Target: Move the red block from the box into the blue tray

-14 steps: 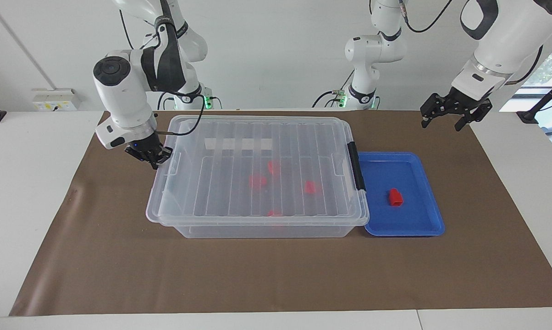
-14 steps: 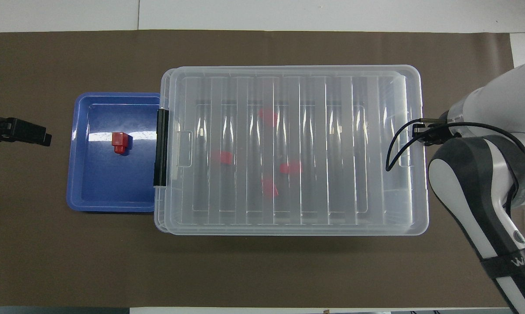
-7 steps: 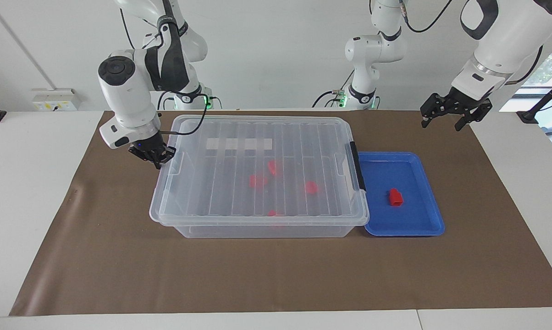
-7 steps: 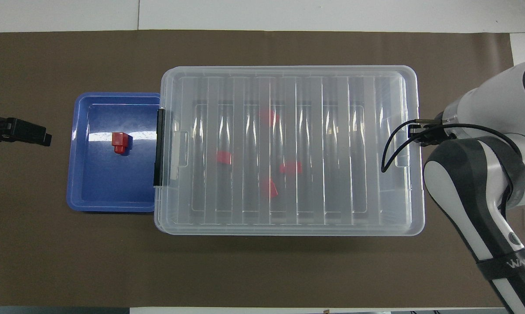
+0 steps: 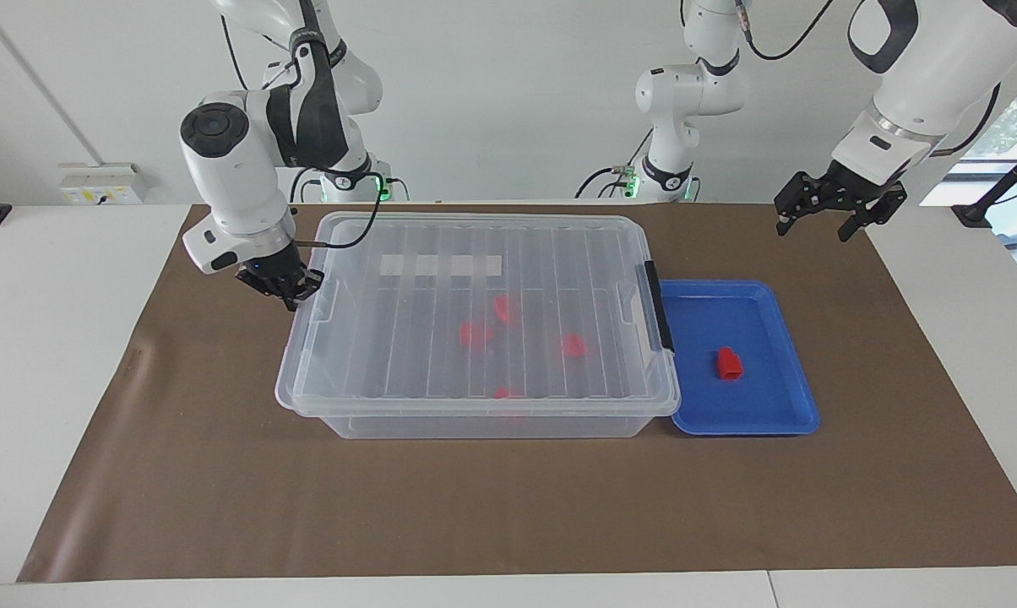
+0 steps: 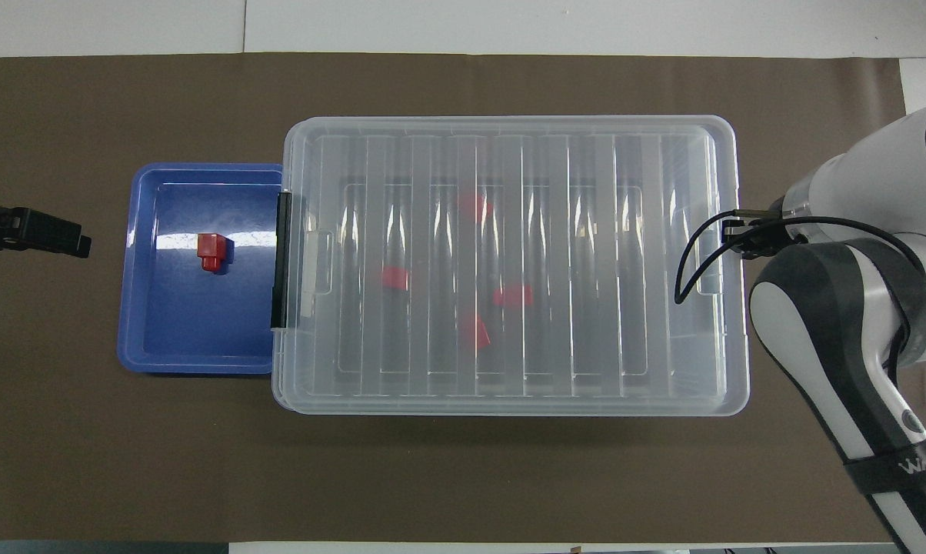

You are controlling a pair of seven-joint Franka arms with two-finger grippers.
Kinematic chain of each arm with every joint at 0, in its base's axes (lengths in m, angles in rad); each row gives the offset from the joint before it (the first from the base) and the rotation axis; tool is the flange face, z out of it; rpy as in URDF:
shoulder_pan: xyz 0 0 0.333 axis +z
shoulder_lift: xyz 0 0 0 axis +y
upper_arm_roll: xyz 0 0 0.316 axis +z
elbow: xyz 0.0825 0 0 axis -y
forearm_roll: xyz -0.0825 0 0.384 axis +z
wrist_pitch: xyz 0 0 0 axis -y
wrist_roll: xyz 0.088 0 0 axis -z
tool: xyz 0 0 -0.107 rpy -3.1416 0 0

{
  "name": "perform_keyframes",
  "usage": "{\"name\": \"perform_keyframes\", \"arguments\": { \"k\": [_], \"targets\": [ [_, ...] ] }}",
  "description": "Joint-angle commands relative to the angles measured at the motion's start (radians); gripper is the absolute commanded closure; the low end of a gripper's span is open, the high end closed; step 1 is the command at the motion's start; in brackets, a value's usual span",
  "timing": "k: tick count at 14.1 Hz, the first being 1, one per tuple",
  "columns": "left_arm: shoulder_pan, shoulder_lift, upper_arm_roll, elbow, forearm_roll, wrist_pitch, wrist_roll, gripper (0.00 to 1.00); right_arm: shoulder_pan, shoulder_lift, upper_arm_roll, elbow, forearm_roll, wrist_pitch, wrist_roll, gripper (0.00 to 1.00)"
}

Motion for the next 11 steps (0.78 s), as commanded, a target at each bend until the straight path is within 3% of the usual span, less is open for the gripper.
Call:
{"name": "perform_keyframes", "arguments": {
  "k": [1,3,4,5,6,7,11],
  "targets": [
    [0.011,-0.016,-0.008,-0.002,0.004,-0.017,0.000,0.00,-0.007,0.009,-0.019,0.103,0.016,-0.118,0.002,1.00],
    [0.011,-0.016,-0.008,-0.002,0.004,-0.017,0.000,0.00,-0.007,0.012,-0.034,0.172,0.019,-0.199,0.002,0.96],
    [0.011,-0.016,-0.008,-0.002,0.004,-0.017,0.000,0.00,-0.007,0.014,-0.036,0.209,0.019,-0.243,0.002,0.88],
    [0.011,-0.016,-0.008,-0.002,0.004,-0.017,0.000,0.00,-0.007,0.015,-0.034,0.249,0.019,-0.293,0.002,0.67],
    [0.011,-0.016,-0.008,-0.002,0.004,-0.017,0.000,0.00,-0.007,0.015,-0.034,0.282,0.019,-0.333,0.002,0.29],
    [0.011,-0.016,-0.008,-0.002,0.004,-0.017,0.000,0.00,-0.007,0.015,-0.033,0.307,0.019,-0.368,-0.001,0.00],
    [0.011,-0.016,-0.008,-0.002,0.004,-0.017,0.000,0.00,-0.007,0.012,-0.039,0.352,0.016,-0.433,-0.017,0.00]
  ]
}}
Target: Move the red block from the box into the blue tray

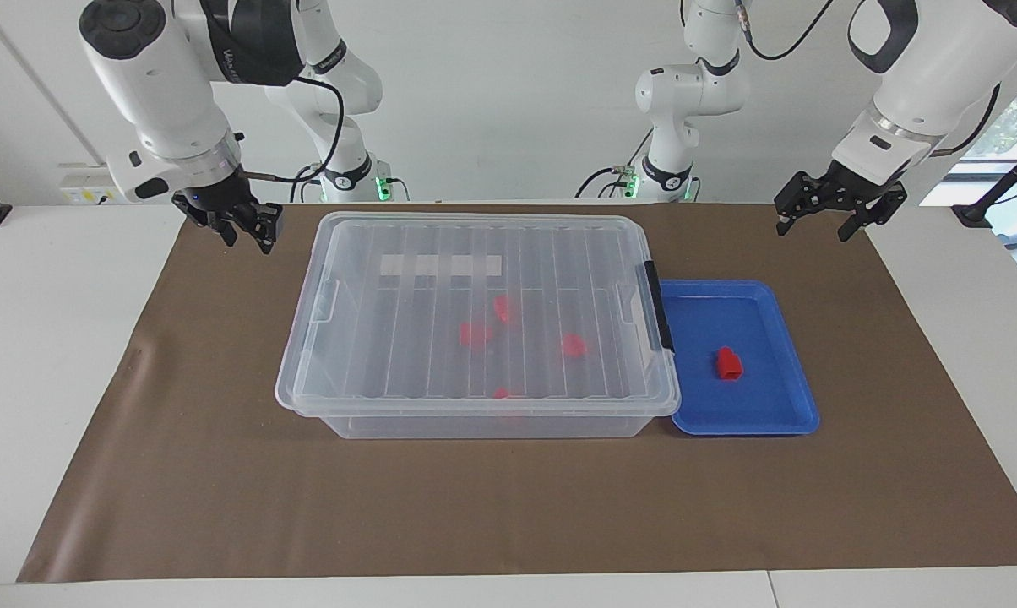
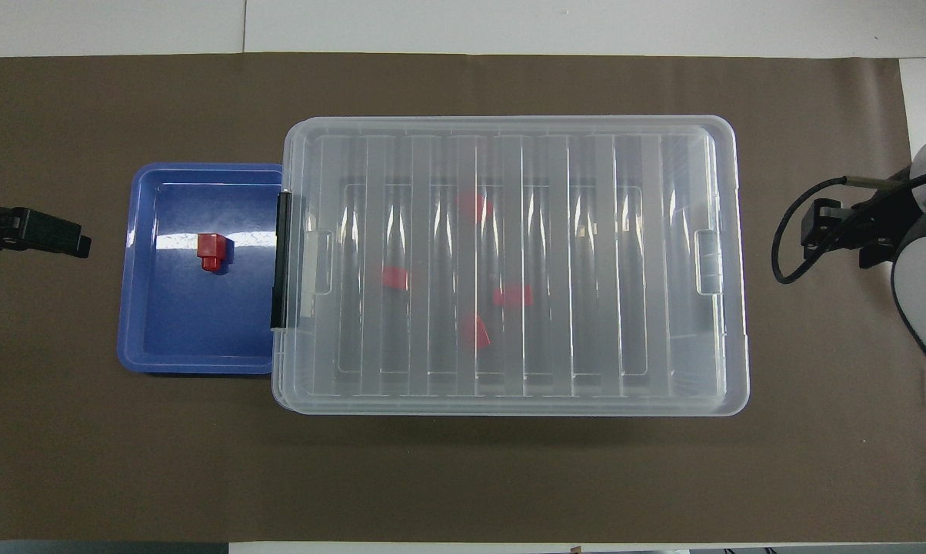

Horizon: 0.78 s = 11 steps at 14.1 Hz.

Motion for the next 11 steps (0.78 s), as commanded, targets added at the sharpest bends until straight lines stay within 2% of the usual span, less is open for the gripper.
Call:
{"name": "perform_keyframes", "arguments": {
  "k": [1,5,11],
  "targets": [
    [0.011,-0.016,-0.008,-0.002,0.004,-0.017,0.000,0.00,-0.007,0.015,-0.012,0.031,0.018,-0.028,-0.019,0.00],
    [0.011,-0.016,-0.008,-0.002,0.004,-0.017,0.000,0.00,-0.004,0.013,-0.062,0.062,0.027,-0.031,-0.209,0.00],
    [0.011,-0.016,-0.008,-0.002,0.004,-0.017,0.000,0.00,0.003,0.007,-0.056,0.053,0.041,0.004,-0.209,0.00]
  ]
}}
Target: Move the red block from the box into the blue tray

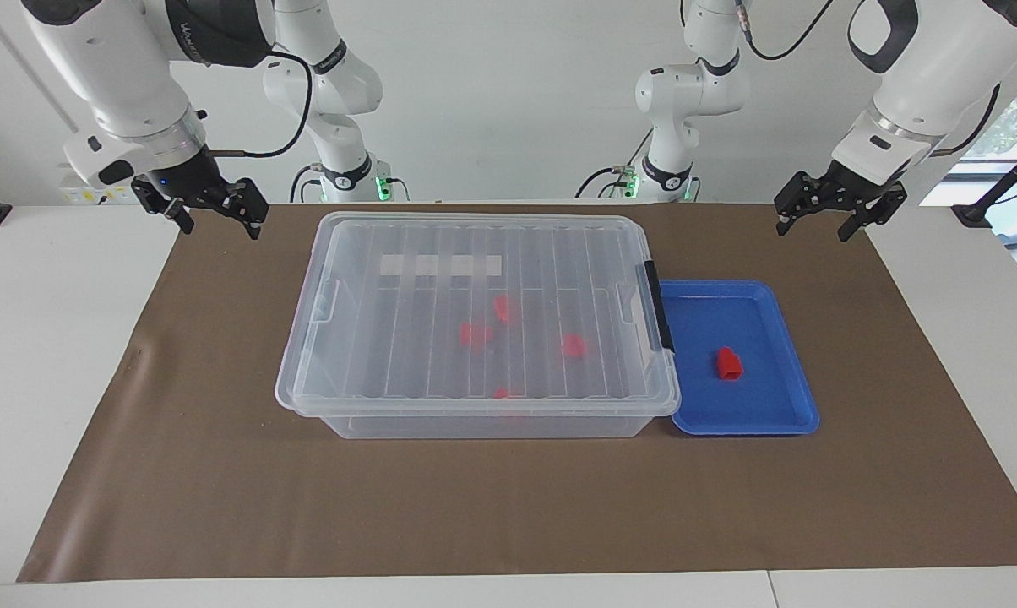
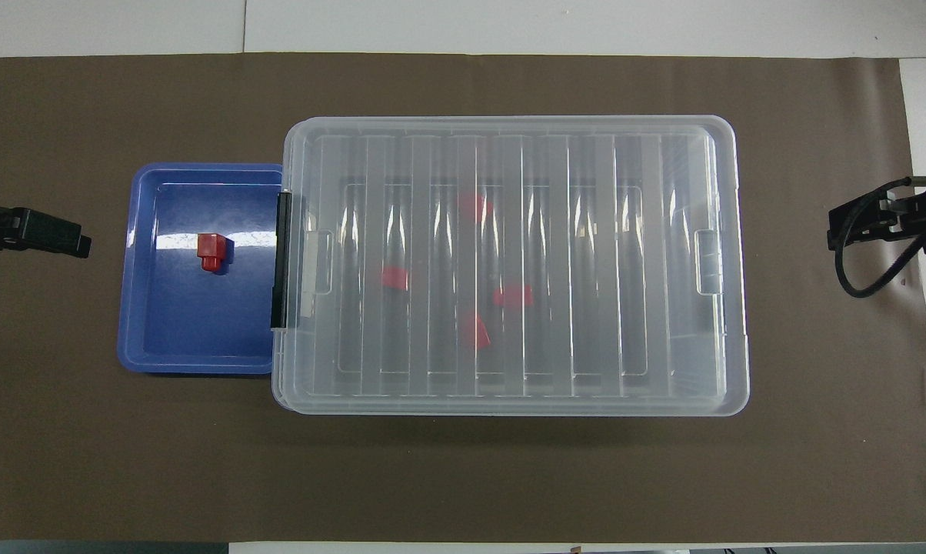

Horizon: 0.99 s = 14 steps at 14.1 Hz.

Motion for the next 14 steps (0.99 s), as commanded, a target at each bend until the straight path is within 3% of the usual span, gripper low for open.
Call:
{"name": "perform_keyframes", "arguments": {
  "k": [1,14],
  "targets": [
    [0.011,-0.016,-0.008,-0.002,0.004,-0.017,0.000,0.00,-0.003,0.006,0.002,0.010,0.018,0.007,-0.021,0.00],
    [0.011,-0.016,-0.008,-0.002,0.004,-0.017,0.000,0.00,-0.005,0.007,-0.006,0.011,0.065,0.013,-0.019,0.00]
  ]
}}
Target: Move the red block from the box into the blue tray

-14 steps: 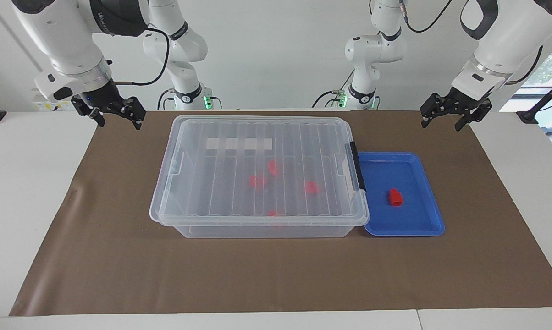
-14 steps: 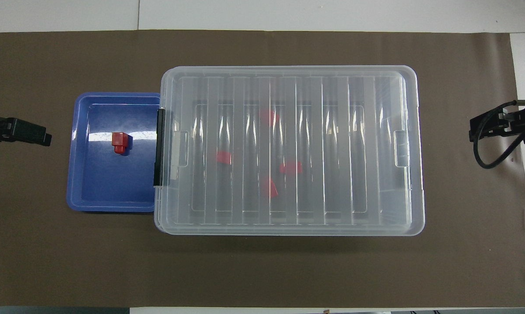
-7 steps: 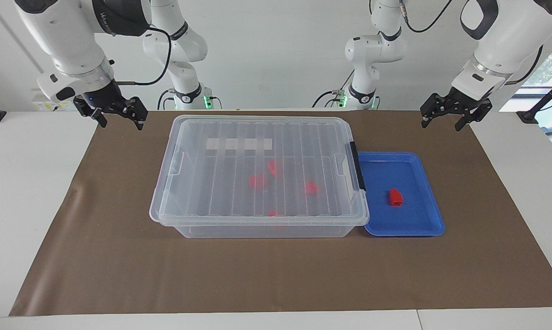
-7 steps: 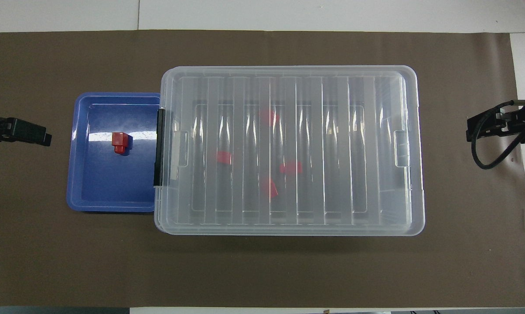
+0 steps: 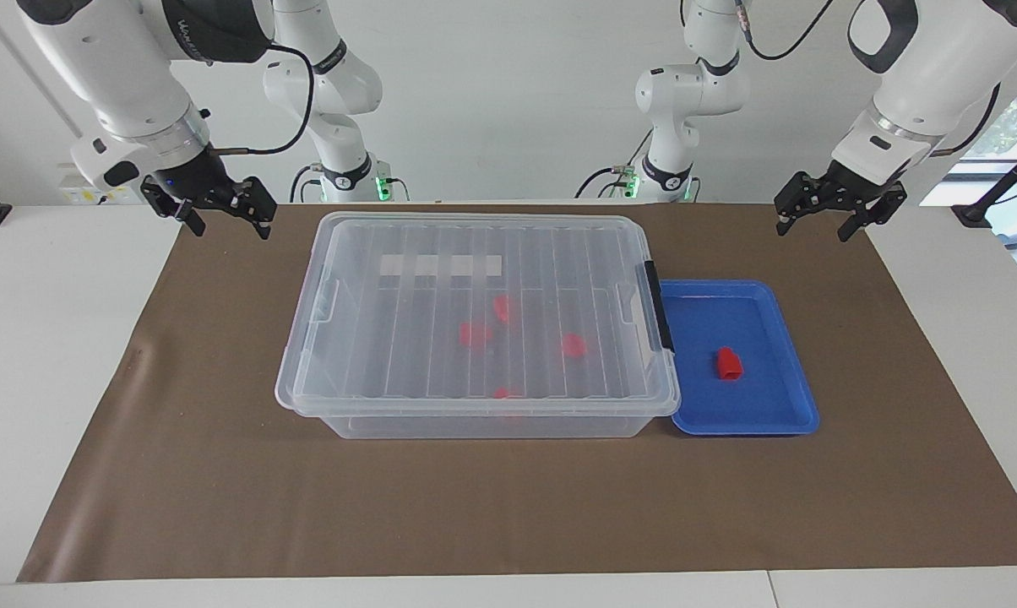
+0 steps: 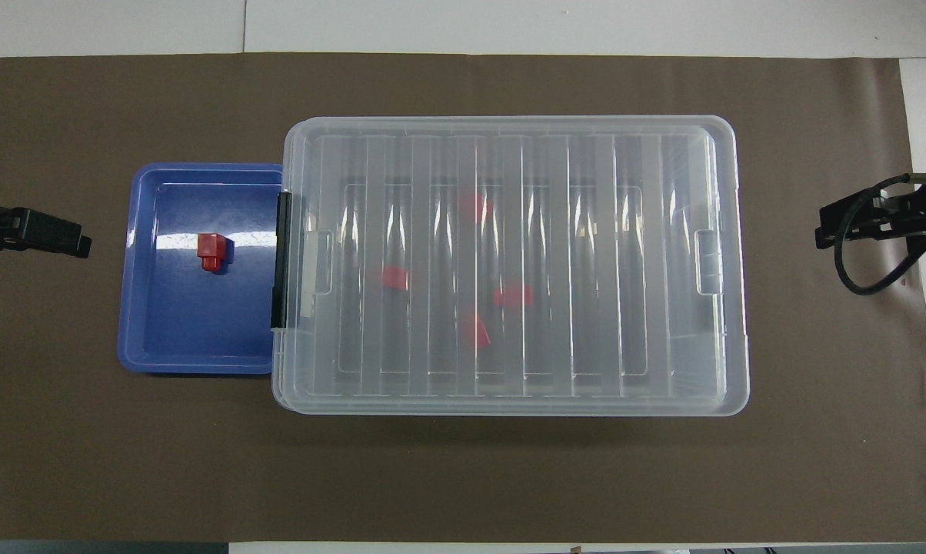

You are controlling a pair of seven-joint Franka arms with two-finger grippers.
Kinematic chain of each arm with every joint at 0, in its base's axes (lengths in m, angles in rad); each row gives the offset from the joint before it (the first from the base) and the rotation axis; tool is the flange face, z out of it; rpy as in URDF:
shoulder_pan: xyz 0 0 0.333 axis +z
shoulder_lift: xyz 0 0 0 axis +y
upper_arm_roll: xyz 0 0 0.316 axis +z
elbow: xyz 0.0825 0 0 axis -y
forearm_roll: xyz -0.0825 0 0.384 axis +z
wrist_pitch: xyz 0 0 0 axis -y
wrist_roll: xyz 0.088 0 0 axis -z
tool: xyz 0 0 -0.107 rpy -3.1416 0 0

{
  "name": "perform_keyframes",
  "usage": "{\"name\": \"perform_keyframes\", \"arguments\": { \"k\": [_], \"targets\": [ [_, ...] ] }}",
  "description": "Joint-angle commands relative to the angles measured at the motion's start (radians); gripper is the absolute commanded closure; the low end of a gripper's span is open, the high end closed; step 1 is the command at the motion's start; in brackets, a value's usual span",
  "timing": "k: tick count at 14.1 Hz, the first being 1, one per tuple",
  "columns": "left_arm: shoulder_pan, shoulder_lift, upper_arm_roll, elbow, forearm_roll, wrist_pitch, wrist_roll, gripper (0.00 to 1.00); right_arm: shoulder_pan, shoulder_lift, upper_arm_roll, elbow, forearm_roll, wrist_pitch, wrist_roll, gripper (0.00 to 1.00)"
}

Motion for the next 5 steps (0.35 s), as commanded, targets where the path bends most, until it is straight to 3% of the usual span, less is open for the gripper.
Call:
{"name": "perform_keyframes", "arguments": {
  "k": [1,5],
  "targets": [
    [0.011,-0.016,-0.008,-0.002,0.004,-0.017,0.000,0.00,-0.006,0.006,0.002,0.011,0.006,0.010,-0.020,0.00],
    [0.011,-0.016,-0.008,-0.002,0.004,-0.017,0.000,0.00,-0.006,0.006,0.002,0.011,0.005,0.010,-0.024,0.00]
  ]
}}
